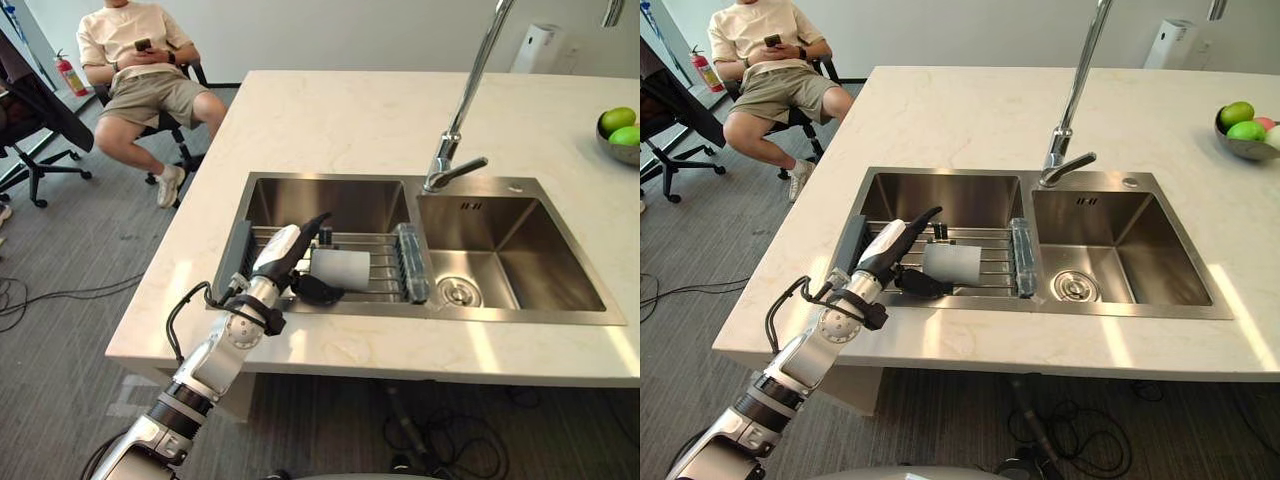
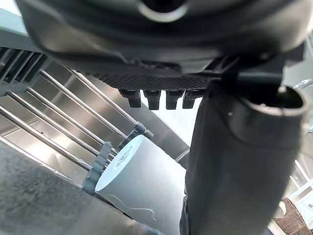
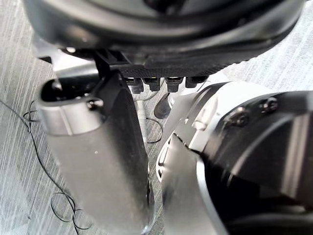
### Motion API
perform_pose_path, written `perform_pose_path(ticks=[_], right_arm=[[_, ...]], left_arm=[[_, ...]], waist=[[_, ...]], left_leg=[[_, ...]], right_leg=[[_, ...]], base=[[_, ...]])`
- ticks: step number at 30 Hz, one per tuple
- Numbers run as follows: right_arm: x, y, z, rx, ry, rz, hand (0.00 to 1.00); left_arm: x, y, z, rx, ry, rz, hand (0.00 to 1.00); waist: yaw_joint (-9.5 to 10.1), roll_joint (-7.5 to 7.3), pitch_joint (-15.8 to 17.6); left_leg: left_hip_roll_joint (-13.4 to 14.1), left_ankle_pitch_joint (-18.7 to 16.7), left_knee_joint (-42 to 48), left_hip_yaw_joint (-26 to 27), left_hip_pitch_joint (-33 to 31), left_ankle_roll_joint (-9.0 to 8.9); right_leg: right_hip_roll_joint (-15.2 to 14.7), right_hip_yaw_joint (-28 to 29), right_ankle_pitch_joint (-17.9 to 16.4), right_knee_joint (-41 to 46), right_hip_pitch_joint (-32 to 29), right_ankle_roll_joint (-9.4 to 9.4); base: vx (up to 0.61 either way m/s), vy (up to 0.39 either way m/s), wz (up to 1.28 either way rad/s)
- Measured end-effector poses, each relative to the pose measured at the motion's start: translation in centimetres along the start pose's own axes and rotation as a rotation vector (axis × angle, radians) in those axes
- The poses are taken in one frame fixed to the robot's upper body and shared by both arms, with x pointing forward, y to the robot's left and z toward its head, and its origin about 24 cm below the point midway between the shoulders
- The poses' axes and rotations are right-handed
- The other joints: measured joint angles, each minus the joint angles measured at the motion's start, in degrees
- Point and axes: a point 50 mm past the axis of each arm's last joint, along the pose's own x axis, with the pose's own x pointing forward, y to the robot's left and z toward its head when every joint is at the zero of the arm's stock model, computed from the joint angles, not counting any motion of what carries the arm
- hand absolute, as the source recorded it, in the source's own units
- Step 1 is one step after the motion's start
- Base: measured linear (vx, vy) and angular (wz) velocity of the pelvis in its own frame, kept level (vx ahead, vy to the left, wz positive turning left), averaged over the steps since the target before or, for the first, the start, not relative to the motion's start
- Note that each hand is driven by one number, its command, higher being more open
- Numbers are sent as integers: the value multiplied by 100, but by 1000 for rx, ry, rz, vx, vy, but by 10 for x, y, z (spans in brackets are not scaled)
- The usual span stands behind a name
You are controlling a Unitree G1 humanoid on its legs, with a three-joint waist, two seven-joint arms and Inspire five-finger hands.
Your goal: Walk over to the sink, pick up the cup, carry it to the dishwasher, place the cup inside the dishwasher, then close the dishwasher door
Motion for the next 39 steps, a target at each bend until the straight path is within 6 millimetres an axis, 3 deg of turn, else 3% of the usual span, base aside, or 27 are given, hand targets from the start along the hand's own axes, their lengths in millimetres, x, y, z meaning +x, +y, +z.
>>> perform_pose_path(ticks=[6,21,31,39], right_arm=[[1,7,0,-64,7,-7,100],[2,10,6,-88,17,-48,100],[2,15,22,-130,-17,-48,100],[4,26,29,-162,-36,-37,100]], left_arm=[[0,-1,0,21,0,9,100],[9,-4,-3,83,18,-37,100],[19,-6,4,162,4,-147,100],[27,-1,7,204,31,-157,100]], waist=[[-83,11,5],[-167,106,64],[-256,313,202],[-334,376,342]], left_leg=[[-25,-29,-23,-3,-6,-5],[-37,-61,-5,-24,-7,-17],[-28,-85,-7,-21,-28,-38],[-26,-105,31,-28,-51,-25]], right_leg=[[-1,18,74,-97,2,91],[-4,55,101,-183,27,59],[19,174,140,-185,-77,119],[9,203,137,-135,-115,118]], base=[[6,-6,-2],[-29,-10,-1],[-5,-14,-5],[-35,-13,-1]])
